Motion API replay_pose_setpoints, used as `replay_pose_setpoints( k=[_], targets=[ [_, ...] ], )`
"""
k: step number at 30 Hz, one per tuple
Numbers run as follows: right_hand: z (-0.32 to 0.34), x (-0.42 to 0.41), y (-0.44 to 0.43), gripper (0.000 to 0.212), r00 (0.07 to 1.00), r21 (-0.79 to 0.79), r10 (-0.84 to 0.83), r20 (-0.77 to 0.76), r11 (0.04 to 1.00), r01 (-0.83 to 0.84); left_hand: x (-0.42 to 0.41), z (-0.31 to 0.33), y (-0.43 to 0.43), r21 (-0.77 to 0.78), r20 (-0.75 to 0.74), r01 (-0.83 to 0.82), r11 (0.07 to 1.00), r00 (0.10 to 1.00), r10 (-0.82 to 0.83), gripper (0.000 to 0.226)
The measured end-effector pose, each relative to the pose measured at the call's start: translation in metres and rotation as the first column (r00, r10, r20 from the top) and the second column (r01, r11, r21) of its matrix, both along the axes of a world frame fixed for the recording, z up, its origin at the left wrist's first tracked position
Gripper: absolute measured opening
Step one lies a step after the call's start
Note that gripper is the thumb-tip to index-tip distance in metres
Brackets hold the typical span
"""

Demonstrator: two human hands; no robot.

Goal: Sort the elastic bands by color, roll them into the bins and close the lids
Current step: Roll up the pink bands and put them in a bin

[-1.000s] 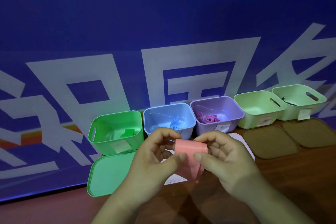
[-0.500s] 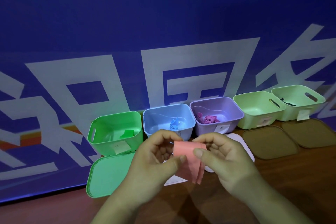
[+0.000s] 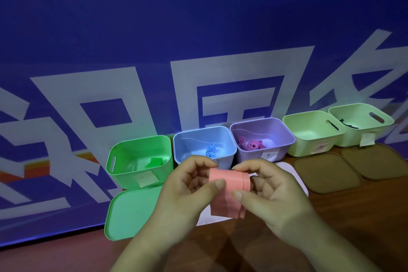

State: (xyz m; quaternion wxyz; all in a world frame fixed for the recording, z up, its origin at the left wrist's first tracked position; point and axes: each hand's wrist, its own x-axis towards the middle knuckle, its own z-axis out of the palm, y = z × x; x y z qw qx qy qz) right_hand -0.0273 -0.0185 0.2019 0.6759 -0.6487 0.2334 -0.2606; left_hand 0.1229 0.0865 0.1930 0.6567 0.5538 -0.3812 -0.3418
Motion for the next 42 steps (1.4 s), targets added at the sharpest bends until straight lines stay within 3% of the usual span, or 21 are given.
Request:
replay_pose_setpoints(
  k=[15, 22, 30, 36, 42],
  targets=[
    [-0.0015, 0.0014, -0.005, 0.025, 0.999, -0.006, -0.05, -0.007, 0.999, 0.05, 0.0, -0.0008, 0.0035, -0.023, 0.093, 0.04, 0.999, 0.995, -0.038, 0.039],
    [0.0013, 0.0007, -0.0064, 0.019, 0.999, 0.006, -0.032, -0.035, 0.999, 0.032, -0.0016, -0.0001, 0.0017, -0.024, 0.06, 0.041, 0.999, 0.997, -0.039, 0.033],
    [0.0, -0.0035, -0.0058, 0.031, 1.0, -0.01, -0.017, 0.012, 1.0, 0.017, -0.002, 0.0002, -0.0002, -0.015, 0.004, 0.045, 0.999, 0.999, -0.045, 0.031],
    [-0.0014, -0.0046, -0.0055, 0.037, 1.0, -0.142, -0.01, -0.009, 0.99, 0.009, -0.0021, 0.0012, -0.0033, 0.004, 0.004, -0.004, 1.0, 1.0, 0.004, 0.03],
    [-0.002, -0.004, -0.007, 0.032, 1.0, -0.065, -0.022, -0.002, 0.998, 0.022, -0.0017, 0.0002, -0.0046, 0.045, 0.035, 0.003, 0.999, 0.999, -0.005, 0.033]
  ],
)
